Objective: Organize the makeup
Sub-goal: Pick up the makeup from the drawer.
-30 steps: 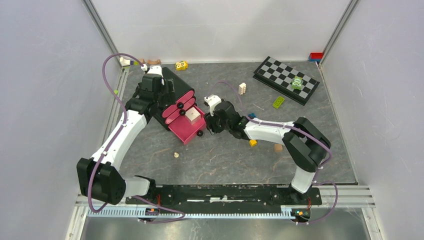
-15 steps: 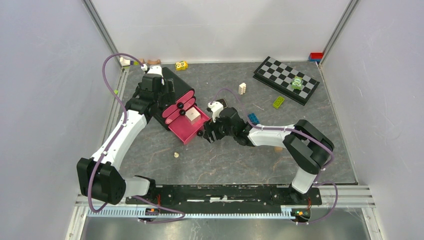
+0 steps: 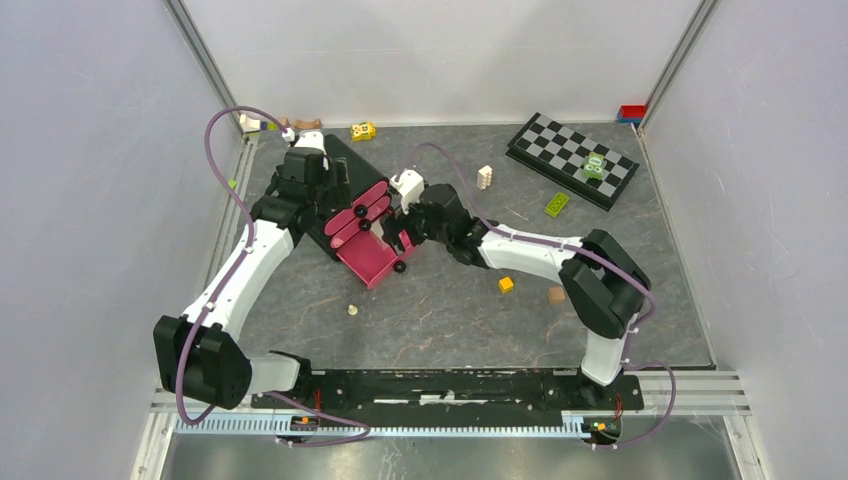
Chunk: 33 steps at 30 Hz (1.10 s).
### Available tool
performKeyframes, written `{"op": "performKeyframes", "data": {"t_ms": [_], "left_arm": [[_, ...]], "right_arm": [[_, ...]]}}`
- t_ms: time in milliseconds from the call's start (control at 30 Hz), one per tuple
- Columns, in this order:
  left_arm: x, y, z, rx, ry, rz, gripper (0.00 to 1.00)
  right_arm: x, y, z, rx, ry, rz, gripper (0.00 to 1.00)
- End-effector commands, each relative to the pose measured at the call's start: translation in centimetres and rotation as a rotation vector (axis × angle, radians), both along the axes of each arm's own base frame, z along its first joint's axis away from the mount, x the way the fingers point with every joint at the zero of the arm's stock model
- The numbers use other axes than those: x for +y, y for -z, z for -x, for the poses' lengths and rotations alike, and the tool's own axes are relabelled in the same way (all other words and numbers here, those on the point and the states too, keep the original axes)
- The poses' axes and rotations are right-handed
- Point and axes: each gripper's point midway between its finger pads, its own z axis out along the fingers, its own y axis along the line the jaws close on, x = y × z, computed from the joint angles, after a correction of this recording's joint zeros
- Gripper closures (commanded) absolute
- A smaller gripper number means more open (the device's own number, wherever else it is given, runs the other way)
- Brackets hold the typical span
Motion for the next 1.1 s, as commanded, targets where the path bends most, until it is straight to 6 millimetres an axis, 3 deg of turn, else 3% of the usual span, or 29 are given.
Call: {"op": "performKeyframes", "data": {"t_ms": [0, 333, 667, 1067], "left_arm": [[0.3, 5.4, 3.3, 0.231, 0.025, -0.048, 0.08], [0.4, 5.4, 3.3, 0.232, 0.024, -0.051, 0.08], [0.4, 5.4, 3.3, 0.233, 0.023, -0.053, 0.08], [0.4, 5.5, 3.3, 0.233, 0.024, -0.053, 0.08]], "right_arm": [[0.9, 1.1, -2.1, -0.083, -0.026, 0.095, 0.02], [3.2, 3.6, -4.0, -0.085, -0.040, 0.100, 0.02], [4.5, 3.7, -4.5, -0.072, -0.046, 0.068, 0.02], [5.3, 5.8, -4.8, -0.014, -0.045, 0.075, 0.13]]}}
